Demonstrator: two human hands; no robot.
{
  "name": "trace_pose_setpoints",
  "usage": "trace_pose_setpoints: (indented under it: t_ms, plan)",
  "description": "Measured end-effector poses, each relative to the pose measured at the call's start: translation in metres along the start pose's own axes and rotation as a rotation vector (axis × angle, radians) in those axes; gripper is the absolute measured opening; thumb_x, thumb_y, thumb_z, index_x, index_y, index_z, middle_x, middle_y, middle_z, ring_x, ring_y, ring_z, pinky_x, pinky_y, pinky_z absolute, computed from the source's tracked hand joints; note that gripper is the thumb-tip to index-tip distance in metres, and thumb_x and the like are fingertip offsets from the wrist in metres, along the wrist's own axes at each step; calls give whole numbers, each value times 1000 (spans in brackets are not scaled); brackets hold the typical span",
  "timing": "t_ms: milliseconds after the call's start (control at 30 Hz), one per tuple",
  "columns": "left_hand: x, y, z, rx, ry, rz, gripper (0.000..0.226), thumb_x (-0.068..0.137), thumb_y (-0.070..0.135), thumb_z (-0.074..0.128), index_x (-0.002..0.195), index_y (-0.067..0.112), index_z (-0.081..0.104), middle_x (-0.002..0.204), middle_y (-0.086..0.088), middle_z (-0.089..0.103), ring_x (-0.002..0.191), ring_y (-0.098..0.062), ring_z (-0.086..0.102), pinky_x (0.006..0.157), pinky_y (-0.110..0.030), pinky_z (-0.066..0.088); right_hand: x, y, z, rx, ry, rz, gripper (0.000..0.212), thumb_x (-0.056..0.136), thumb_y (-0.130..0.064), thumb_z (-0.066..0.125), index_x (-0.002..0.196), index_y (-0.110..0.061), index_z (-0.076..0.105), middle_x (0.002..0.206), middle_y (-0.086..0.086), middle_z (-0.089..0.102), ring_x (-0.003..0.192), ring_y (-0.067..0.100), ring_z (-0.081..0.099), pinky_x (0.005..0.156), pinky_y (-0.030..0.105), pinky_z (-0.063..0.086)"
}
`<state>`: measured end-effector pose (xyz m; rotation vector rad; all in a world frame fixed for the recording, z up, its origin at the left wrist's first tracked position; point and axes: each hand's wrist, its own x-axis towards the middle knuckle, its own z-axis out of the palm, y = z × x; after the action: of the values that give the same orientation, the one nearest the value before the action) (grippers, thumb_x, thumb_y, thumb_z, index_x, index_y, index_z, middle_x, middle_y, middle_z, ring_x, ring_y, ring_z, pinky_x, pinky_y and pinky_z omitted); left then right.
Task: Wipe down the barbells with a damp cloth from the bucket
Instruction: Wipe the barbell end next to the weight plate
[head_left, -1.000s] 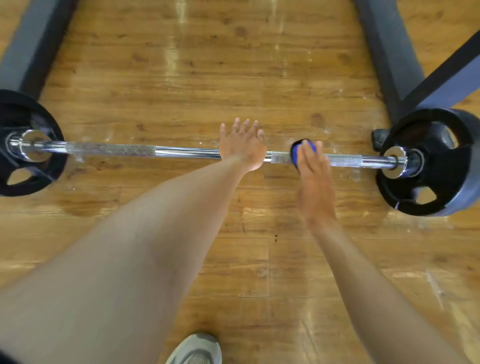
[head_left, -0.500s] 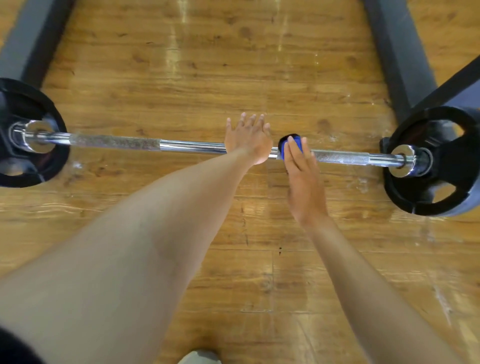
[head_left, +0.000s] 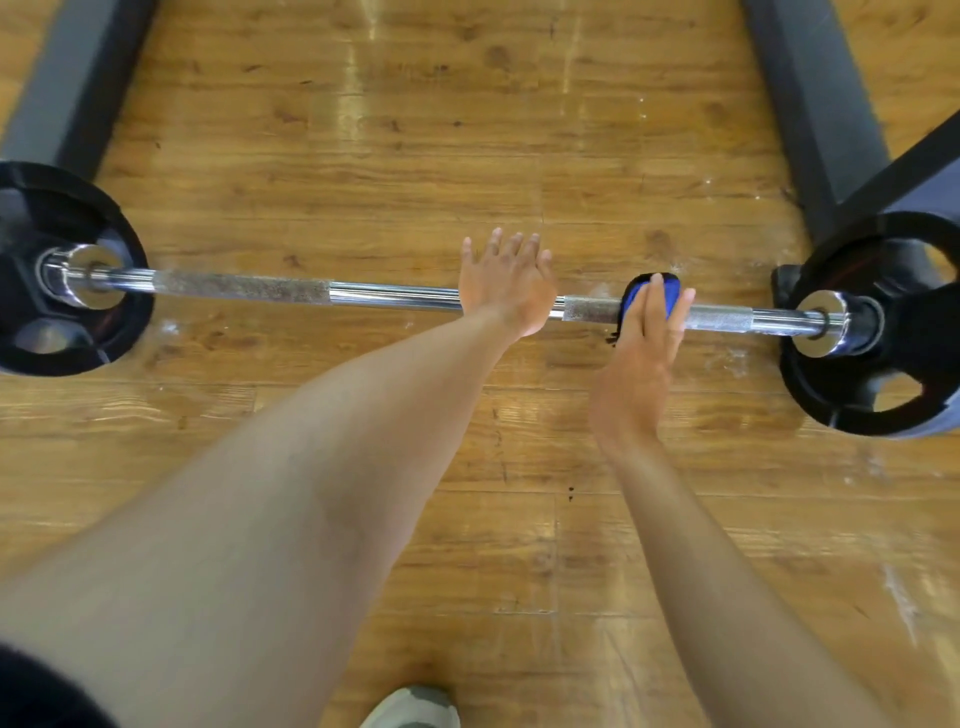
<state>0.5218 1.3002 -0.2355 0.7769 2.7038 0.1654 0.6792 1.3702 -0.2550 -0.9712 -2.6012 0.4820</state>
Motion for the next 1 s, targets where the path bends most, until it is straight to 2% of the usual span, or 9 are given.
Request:
trace_pose_setpoints:
  t_ms: [100,133,233,400,533,667,800,933,1000]
  plan:
    - [-11,-1,4,-2,28,-5,59,108,43,6,162,23,22,169,2,22,158,-22,8,127,-52,2,-11,5,-2,-65,-101,-287,96,71,35,44,158,0,22,169,6,13,156,31,-2,125,42,7]
    - [-15,0,5,-7,28,0,60,108,43,6,162,23,23,168,2,23,158,-22,8,127,-52,2,-9,17,-9,-97,-99,-280,94,73,33,46,158,0,23,169,7,16,156,31,0,126,45,9]
    - [-30,1,9,15,60,-6,60,108,43,6,161,23,27,168,2,24,158,-22,7,127,-51,2,-14,33,-25,-140,-39,35,93,76,28,50,158,-2,21,168,7,15,156,33,0,121,47,29]
    - [-54,2,19,33,62,-14,61,108,43,6,159,24,31,166,2,29,157,-22,13,126,-51,5,-36,34,-34,-128,-93,-242,89,73,33,49,154,0,34,164,6,31,155,32,12,123,46,23]
    - [-76,2,26,37,78,-19,60,108,42,7,156,23,38,164,1,35,156,-23,19,126,-51,7,-46,49,-44,-98,-68,79,86,77,25,55,155,-1,31,164,10,27,155,34,10,122,49,27]
    - [-101,4,33,27,97,-18,60,108,42,7,150,24,45,160,2,41,155,-23,23,126,-51,7,-75,50,-45,-101,-133,-201,86,76,30,51,154,0,33,162,9,32,155,33,11,114,56,38]
    - [-128,5,42,64,98,-14,68,104,44,-1,148,26,47,159,1,43,154,-24,24,125,-53,7,-85,77,-73,-62,-77,93,81,79,25,50,154,1,32,162,13,30,155,34,12,122,53,27]
    - [-159,7,47,76,111,-16,73,101,45,-5,146,26,49,159,-1,43,154,-24,23,125,-53,6,-124,57,-70,-38,-191,-211,83,78,28,47,154,-2,36,163,6,33,155,28,12,119,50,34]
    - [-175,8,49,71,93,-17,66,105,45,1,150,25,45,161,-2,40,155,-26,21,126,-53,5,-126,73,-80,-63,-199,-192,82,78,29,48,153,-4,39,162,4,34,155,26,14,121,46,30]
